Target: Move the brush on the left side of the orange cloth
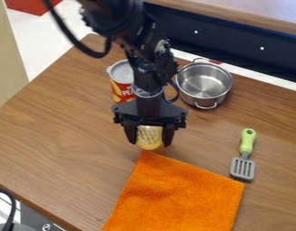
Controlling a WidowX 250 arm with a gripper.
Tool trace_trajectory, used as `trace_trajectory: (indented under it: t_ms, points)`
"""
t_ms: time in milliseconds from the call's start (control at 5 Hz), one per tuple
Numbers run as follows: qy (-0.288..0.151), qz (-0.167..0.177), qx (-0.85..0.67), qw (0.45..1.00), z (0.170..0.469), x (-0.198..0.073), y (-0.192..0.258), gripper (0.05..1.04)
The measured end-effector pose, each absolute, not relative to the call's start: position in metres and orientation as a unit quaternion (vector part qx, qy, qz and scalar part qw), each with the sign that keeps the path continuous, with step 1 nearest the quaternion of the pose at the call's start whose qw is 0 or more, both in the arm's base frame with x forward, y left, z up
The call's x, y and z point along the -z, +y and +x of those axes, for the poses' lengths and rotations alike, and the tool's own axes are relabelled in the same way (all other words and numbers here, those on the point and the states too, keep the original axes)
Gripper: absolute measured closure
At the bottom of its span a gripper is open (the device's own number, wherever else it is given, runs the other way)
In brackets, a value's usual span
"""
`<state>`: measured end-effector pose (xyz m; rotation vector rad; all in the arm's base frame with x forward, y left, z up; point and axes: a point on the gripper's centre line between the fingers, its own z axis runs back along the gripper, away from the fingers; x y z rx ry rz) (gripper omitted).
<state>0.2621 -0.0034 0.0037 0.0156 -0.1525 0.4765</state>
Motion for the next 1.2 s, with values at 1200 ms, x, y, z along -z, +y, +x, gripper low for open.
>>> trace_trajectory:
  t_ms: [1200]
  points:
    - [-0.136, -0.011, -0.830, 0.541, 0.236, -0.016, 0.049, 0.321]
